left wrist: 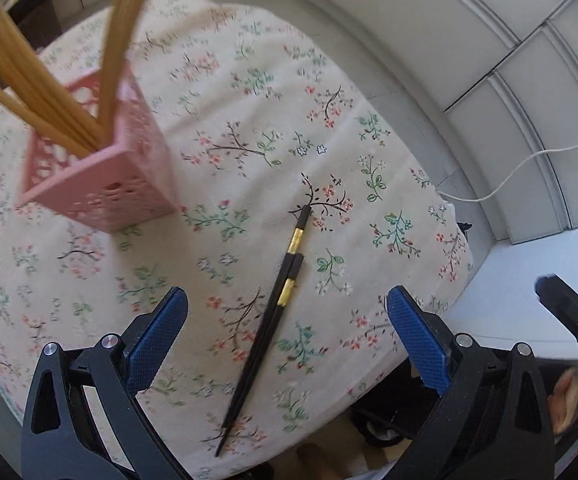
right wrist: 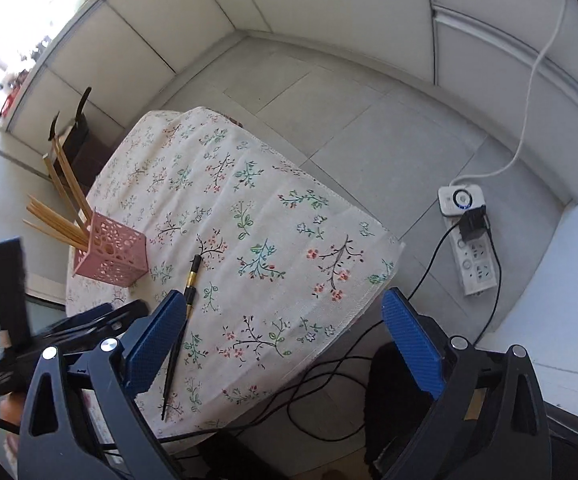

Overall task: Organize utensils
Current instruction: 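Reach the left tool to the black-and-gold chopsticks and grasp one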

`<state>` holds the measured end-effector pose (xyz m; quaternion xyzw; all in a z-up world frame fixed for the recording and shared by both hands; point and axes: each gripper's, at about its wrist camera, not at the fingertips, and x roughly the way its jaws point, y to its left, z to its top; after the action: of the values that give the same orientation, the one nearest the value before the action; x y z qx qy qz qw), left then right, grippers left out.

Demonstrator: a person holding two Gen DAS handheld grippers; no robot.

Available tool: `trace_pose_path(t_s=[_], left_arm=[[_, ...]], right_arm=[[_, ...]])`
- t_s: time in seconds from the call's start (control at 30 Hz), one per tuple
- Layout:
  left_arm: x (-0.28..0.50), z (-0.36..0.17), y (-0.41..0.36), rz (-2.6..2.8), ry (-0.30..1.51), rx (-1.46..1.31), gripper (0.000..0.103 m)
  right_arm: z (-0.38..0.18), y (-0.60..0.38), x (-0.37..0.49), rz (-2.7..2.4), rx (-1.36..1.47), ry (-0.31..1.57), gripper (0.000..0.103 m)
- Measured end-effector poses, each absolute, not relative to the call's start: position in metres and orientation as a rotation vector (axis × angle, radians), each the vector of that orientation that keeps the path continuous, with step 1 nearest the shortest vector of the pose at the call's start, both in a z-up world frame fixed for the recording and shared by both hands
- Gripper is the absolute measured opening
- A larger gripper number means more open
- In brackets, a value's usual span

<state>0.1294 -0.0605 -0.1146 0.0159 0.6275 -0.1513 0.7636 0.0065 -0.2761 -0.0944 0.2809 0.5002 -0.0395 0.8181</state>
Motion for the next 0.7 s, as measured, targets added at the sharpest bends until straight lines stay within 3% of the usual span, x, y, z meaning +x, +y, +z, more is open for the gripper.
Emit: trace_pose_path(t_s=[0.17,0.2,0.23,0.33,0.53,0.7], left_arm=[[0.152,-0.137,-0.090,-0.303,1.369,0.083,0.092],[0.155,-0.143,-0.096,-0.293,1.373,0.102,0.080],[0.158,-0.148,-0.099,-0.294,1.390,0.115,0.060],[0.162,-0.165,-0.105,-0.278,1.436,0.132,0.040],[0.165,-0.169,-0.095,-0.279,1.386,0.148,0.013],[0.164,-0.163,-0.076,-0.273,1.328,0.136,0.007]], right_arm=[[-0.101,-0.291,0.001,-0.113,0.624,1.066,0.095],[-0.102,-0.293,0.001,-0.112,0.629,1.073,0.095],[-0.105,-0.294,0.002,-0.110,0.632,1.080,0.095],[-0.105,-0.294,0.003,-0.099,0.632,1.086,0.095],[-0.107,-0.283,0.008,-0.074,0.600,1.108,0.095],[-0.110,-0.273,0.011,-0.069,0.584,1.134,0.095]])
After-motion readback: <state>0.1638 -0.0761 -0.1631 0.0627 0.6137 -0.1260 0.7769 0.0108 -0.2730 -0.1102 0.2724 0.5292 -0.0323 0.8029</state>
